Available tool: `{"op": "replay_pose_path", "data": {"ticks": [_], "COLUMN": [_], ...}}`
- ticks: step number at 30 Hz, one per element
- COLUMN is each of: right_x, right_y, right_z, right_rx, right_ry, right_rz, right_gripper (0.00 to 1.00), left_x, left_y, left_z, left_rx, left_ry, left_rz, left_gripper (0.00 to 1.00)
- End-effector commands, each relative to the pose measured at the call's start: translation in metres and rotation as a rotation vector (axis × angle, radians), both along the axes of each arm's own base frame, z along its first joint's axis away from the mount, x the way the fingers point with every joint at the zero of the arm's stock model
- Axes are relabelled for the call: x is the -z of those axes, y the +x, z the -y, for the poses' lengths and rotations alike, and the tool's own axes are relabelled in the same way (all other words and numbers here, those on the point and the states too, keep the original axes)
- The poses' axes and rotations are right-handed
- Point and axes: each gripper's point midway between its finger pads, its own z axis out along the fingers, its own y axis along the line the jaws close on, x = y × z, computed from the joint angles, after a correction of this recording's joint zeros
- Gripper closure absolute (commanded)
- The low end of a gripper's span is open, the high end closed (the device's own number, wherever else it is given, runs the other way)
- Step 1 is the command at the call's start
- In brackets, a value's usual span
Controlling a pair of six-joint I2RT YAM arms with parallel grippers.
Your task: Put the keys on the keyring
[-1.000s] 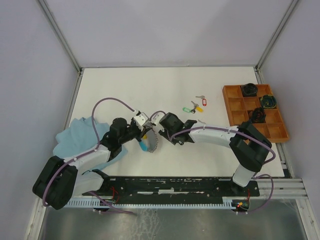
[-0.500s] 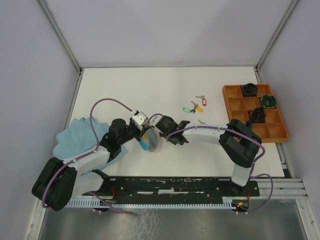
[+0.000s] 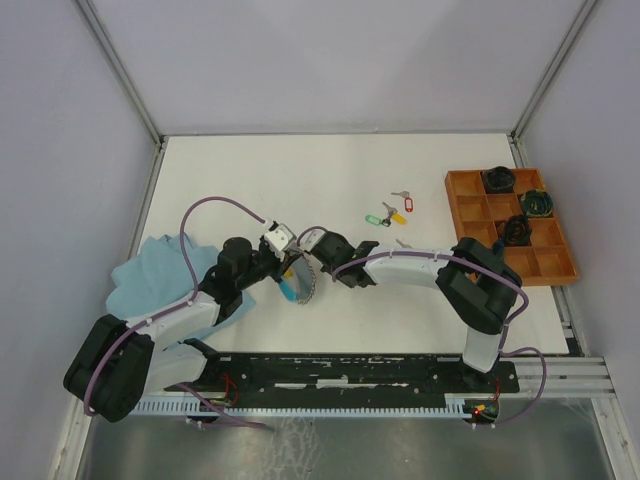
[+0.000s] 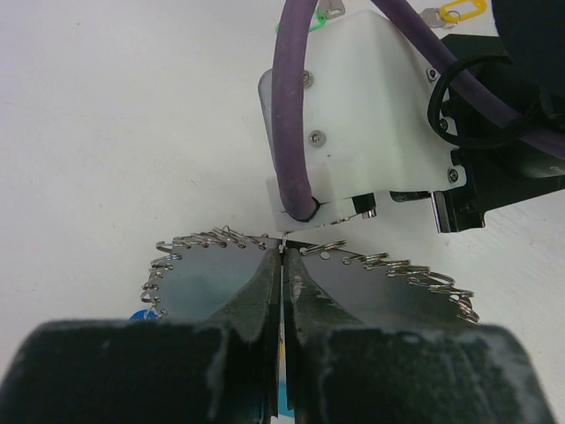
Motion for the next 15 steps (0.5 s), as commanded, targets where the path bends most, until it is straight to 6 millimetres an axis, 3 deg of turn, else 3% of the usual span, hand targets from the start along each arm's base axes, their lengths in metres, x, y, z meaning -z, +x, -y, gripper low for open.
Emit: {"op": "replay_pose_path", "data": {"ticks": [1,7,15], "right_x": [-0.027,-0.036,-0.053], "right_y": [0.013,0.012,0.014], "right_z": [-0.004,-0.002,-0.013], "right_rx": [0.033,0.042,0.019], "right_ry": [0.027,0.075,0.343], "right_rz": [0.083,0.080,0.041], "right_gripper": [0.90,0.99,0.99], "left_x": [-0.029,-0.030,-0.031], "left_y": [0.005,0.002,-0.004], "left_z": [0.010,0.013,0.020], "left_rx": [0.032,0.055,0.109], "left_ry": [-0.073,-0.075,-0.084], "left_rz": [0.077,0.078,0.071], "left_gripper": [0.97,0.97,0.97]}}
